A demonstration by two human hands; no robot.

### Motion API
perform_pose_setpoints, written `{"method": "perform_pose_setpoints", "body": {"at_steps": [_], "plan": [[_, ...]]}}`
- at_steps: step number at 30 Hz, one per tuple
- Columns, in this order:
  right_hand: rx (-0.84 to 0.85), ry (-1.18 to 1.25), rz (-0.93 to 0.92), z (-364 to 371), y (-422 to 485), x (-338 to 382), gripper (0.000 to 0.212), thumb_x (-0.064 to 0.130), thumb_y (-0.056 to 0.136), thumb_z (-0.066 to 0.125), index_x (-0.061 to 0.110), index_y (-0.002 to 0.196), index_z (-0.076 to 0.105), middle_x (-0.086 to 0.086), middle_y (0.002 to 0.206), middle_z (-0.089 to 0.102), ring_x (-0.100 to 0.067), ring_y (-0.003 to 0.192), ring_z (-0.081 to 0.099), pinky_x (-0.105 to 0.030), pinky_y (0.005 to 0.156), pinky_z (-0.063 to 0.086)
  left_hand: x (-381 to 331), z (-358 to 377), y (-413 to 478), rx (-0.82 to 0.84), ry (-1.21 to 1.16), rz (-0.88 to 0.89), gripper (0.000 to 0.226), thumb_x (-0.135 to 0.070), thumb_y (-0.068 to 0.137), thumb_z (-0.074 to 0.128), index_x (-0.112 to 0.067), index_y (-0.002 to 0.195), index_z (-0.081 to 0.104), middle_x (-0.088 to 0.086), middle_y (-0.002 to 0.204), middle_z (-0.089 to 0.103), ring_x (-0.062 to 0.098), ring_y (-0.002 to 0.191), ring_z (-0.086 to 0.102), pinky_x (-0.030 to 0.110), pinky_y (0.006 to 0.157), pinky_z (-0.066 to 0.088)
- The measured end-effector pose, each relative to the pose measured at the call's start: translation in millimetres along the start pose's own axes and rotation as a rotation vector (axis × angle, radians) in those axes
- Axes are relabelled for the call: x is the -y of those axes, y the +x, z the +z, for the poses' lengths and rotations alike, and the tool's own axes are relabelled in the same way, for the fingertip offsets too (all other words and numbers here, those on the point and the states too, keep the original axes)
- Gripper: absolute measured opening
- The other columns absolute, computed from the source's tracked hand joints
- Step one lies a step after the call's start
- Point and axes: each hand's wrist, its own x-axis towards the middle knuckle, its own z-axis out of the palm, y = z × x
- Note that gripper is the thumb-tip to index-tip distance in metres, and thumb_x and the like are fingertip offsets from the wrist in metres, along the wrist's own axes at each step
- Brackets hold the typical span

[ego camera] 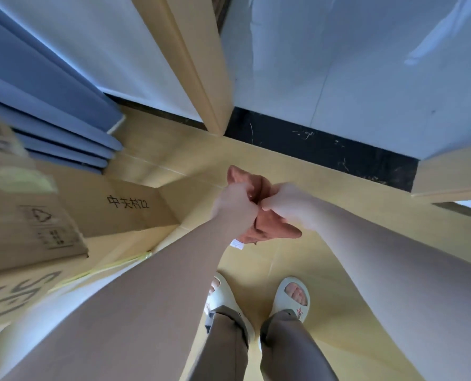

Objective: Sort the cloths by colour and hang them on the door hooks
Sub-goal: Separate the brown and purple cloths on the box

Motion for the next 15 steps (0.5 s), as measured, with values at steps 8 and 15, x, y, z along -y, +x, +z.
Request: {"method": "perform_pose_setpoints", "body": {"at_steps": [8,15], "plan": [[-0.002,-0.138,-0.078,-62.0,-133.0,96.7,0.019,0.0,0.092,0.055,0.011,0.099,0.068,-0.006,0.075,0.064,-0.005,0.066,0.066,-0.019,0.058,0.053,-79.2,-120.2,-109.8,-0.061,-0.14,0.1,0.027,-0.003,0.088,0.05,-0.018,0.1,0.069,0.0,0.088,0.066,0.022,0.086,0.062,0.029,0.07,0.049],[-0.002,-0.166,-0.139,-95.3,-226.4,173.4,0.013,0.009,0.089,0.064,0.014,0.101,0.068,-0.011,0.098,0.074,-0.027,0.09,0.073,-0.043,0.089,0.061,-124.7,-220.0,-198.3,-0.096,-0.177,0.266,0.051,-0.003,0.084,0.047,-0.036,0.114,0.072,-0.008,0.094,0.071,0.02,0.089,0.063,0.025,0.072,0.051]]}}
